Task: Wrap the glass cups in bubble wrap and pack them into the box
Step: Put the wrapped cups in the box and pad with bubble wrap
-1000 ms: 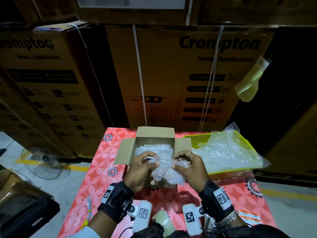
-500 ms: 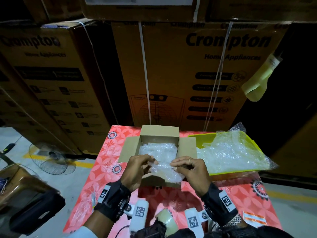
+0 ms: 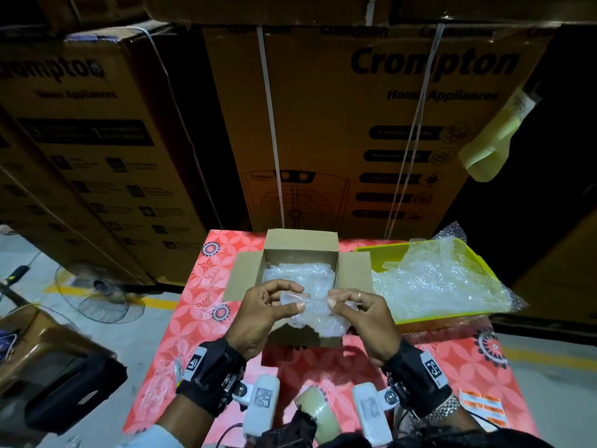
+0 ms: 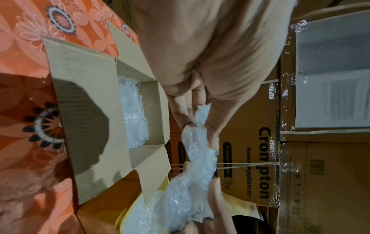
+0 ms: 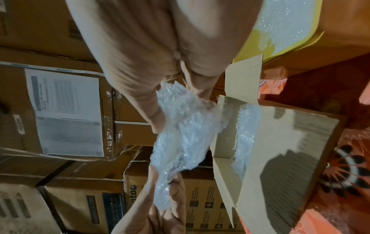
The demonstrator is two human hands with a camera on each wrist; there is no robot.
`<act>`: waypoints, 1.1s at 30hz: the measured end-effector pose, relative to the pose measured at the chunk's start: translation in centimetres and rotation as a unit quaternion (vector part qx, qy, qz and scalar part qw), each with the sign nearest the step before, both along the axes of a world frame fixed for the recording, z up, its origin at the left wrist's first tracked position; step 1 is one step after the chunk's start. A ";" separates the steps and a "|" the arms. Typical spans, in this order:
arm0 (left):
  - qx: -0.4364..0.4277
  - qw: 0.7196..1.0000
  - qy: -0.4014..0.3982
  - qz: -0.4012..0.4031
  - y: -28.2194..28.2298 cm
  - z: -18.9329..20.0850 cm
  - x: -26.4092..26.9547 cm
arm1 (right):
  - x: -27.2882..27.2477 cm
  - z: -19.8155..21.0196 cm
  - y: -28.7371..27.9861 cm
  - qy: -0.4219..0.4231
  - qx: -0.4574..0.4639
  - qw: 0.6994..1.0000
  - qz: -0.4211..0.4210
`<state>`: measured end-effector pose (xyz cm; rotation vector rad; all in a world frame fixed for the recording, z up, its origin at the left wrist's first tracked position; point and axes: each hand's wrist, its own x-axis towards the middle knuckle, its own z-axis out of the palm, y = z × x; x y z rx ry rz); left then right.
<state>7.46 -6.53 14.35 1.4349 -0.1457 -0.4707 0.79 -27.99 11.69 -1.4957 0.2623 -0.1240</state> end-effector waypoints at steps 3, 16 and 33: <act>-0.003 1.000 -0.011 -0.004 0.2 0.0 0.1 | -0.4 0.1 0.6 0.015 -0.048 0.998 0.032; 0.035 0.998 0.000 -0.047 2.4 -0.4 2.1 | -0.7 0.6 1.7 -0.030 -0.029 0.999 -0.006; -0.012 0.998 0.049 -0.032 7.5 -3.0 4.3 | 0.2 -0.1 7.5 -0.004 -0.023 0.995 0.093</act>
